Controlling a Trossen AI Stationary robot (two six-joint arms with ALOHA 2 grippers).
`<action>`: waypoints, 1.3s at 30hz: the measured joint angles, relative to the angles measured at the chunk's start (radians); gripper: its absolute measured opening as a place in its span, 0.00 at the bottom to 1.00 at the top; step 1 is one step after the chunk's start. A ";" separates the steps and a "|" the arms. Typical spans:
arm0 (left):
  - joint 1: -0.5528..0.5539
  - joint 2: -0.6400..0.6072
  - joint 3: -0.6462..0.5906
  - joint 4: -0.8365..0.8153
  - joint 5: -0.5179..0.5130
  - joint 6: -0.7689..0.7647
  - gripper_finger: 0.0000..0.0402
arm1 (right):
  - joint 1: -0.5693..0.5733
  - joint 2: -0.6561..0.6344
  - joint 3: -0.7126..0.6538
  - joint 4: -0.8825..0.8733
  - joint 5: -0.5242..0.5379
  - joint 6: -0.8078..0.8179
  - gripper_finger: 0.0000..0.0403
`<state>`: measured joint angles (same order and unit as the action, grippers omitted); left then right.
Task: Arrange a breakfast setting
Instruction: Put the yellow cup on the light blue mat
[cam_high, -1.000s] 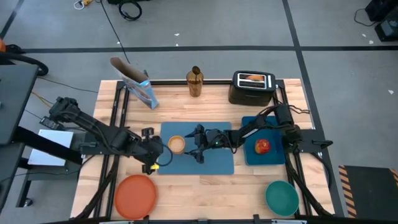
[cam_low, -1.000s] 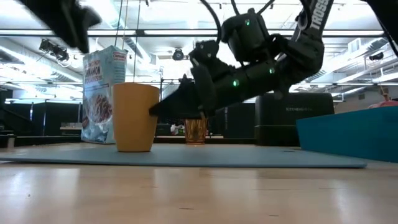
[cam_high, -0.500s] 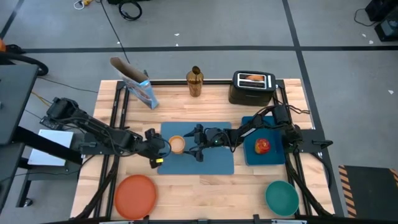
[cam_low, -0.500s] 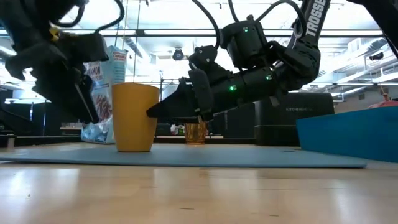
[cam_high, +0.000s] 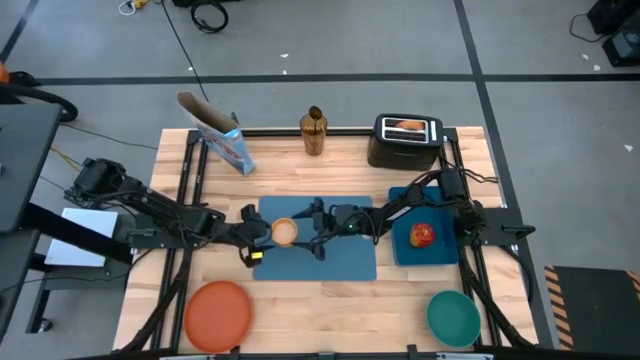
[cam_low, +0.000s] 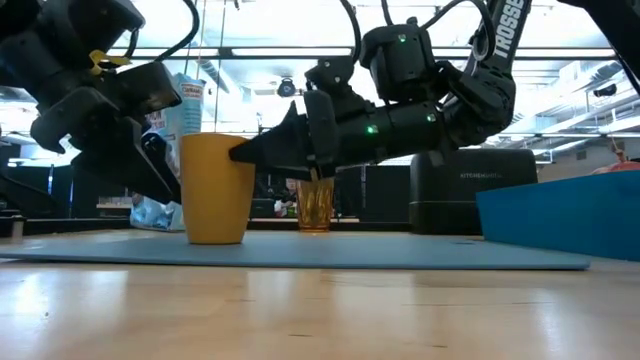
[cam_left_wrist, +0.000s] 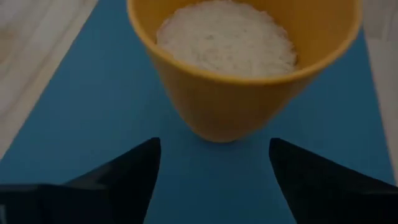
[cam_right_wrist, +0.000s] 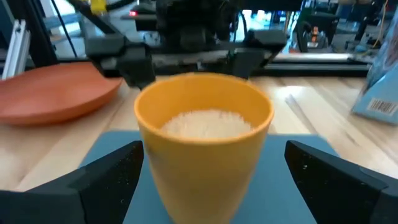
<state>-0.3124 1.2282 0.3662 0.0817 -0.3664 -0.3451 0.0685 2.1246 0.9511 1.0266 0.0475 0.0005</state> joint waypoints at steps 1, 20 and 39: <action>0.002 0.000 0.002 -0.006 0.000 0.001 0.75 | 0.000 0.000 0.006 -0.005 0.000 0.005 0.99; 0.102 0.000 0.002 -0.020 -0.003 0.044 0.74 | 0.001 0.000 0.078 -0.087 -0.012 0.016 0.99; 0.102 0.000 0.002 0.108 -0.010 0.044 0.74 | -0.006 0.000 0.077 -0.117 0.003 -0.027 0.98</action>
<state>-0.2104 1.2282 0.3687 0.1900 -0.3760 -0.3008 0.0628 2.1249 1.0279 0.9101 0.0504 -0.0263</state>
